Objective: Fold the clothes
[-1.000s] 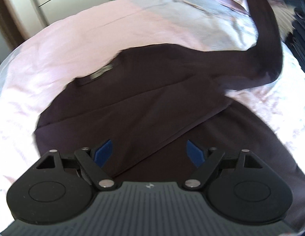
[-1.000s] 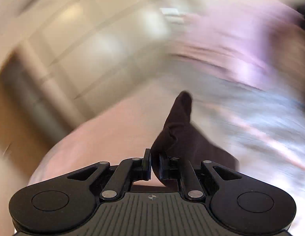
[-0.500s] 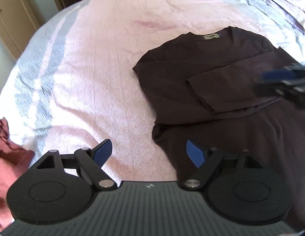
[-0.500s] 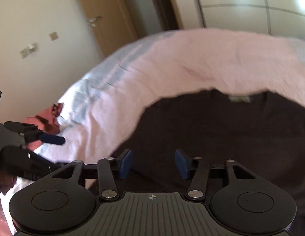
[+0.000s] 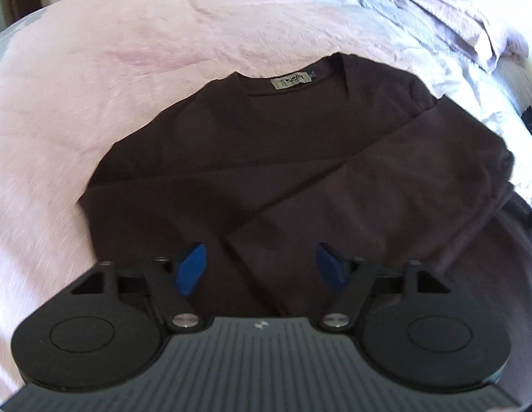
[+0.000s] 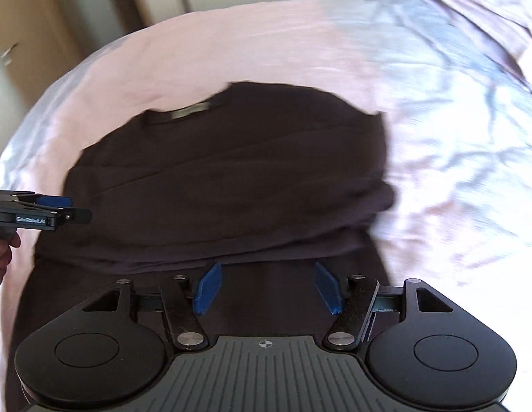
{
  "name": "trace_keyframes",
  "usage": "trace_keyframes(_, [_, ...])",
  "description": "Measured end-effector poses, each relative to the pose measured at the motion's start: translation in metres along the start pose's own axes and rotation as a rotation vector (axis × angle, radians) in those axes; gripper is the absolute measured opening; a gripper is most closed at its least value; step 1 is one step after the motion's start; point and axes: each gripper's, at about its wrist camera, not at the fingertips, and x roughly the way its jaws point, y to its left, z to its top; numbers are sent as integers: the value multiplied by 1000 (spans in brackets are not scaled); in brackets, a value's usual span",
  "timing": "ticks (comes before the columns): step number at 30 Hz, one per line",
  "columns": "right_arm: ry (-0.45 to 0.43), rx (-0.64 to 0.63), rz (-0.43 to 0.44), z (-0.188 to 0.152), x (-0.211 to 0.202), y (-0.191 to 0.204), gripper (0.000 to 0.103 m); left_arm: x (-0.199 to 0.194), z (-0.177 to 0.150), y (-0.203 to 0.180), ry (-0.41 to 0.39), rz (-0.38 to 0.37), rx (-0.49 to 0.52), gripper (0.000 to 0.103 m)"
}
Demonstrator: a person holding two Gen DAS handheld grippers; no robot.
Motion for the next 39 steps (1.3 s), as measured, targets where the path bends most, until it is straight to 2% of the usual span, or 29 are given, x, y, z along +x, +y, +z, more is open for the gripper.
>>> trace_keyframes(2, [6,17,-14,-1,1,-11,66,9,4,0,27,-15,6,34])
trace_keyframes(3, [9,26,-21,-2,2,-17,67,10,6,-1,39,-19,16,13])
trace_keyframes(4, [12,34,-28,-2,2,-22,67,6,8,0,39,-31,24,6])
trace_keyframes(7, [24,64,-32,-1,4,-32,67,-37,18,5,-68,-34,42,6])
trace_keyframes(9, [11,59,-29,-1,0,-35,68,-66,24,16,-127,-6,19,6])
trace_keyframes(11, [10,59,-25,-1,1,-37,68,-68,22,33,-98,18,-31,6])
trace_keyframes(15, [24,69,-17,-2,12,-40,69,-35,5,48,43,51,-43,7])
trace_keyframes(20, [4,75,-27,1,14,-47,69,-31,-3,44,88,106,15,7])
trace_keyframes(22, [1,87,-35,1,14,-55,69,-34,-3,42,78,138,40,7])
trace_keyframes(26, [-18,110,-59,8,12,-71,69,-33,-7,46,107,212,43,7])
trace_keyframes(29, [-28,103,-55,16,16,-80,70,-33,-6,45,156,208,50,11])
trace_keyframes(30, [-24,95,-52,18,19,-82,70,-37,-4,42,159,218,60,15])
trace_keyframes(32, [-16,78,-46,23,25,-87,70,-45,1,39,153,238,75,17])
trace_keyframes(34, [-6,51,-37,27,32,-90,70,-58,12,35,117,262,81,25])
trace_keyframes(35, [-8,38,-38,29,35,-92,70,-64,18,32,97,271,84,25])
trace_keyframes(37, [-13,22,-33,31,39,-97,69,-73,35,22,55,265,98,27])
trace_keyframes(39, [-11,21,-9,34,45,-101,69,-71,55,5,19,214,128,29])
